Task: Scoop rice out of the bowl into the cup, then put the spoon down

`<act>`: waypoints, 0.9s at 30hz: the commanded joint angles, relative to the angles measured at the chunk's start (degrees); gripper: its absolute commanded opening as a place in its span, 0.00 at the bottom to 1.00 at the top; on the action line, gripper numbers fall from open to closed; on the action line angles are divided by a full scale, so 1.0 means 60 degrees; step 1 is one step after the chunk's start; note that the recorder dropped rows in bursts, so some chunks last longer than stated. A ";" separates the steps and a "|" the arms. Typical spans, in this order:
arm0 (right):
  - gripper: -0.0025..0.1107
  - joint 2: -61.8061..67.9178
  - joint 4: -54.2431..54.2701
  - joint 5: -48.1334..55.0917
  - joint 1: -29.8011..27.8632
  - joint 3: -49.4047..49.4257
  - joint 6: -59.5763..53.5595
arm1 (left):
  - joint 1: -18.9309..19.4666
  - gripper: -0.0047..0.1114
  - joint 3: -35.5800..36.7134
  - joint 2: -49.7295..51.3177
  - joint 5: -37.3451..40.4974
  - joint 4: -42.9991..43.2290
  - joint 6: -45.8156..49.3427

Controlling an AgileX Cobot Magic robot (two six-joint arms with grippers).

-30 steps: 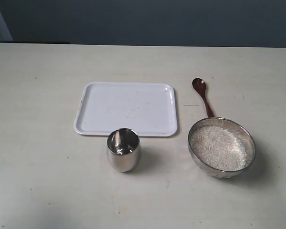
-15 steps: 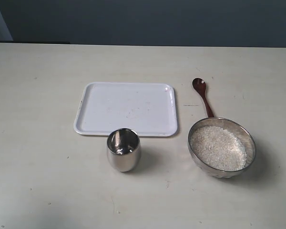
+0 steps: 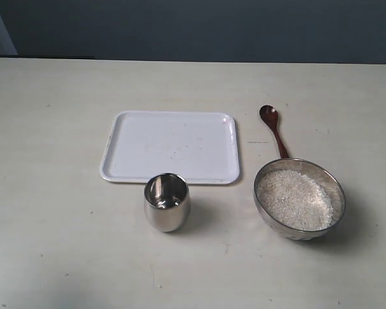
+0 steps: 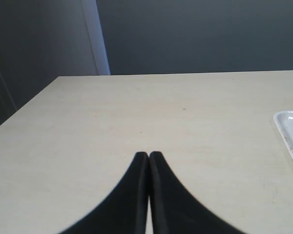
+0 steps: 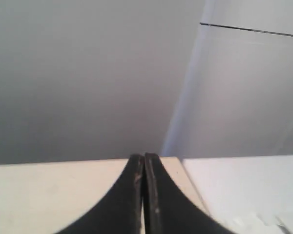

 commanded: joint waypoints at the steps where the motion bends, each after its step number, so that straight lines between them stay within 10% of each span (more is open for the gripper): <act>1: 0.02 0.1977 0.0594 0.3035 0.0041 -0.1971 -0.1474 | -0.0003 0.04 -0.0024 -0.0037 -0.0136 0.0000 -0.0039; 11: 0.02 0.6129 0.7613 0.5768 0.0041 -0.5810 -0.6982 | -0.0003 0.04 -0.0024 -0.0037 -0.0136 0.0000 -0.0039; 27: 0.02 1.0928 0.7772 0.5672 0.2141 -0.6464 -0.7781 | -0.0003 0.04 -0.0024 -0.0037 -0.0136 0.0000 -0.0039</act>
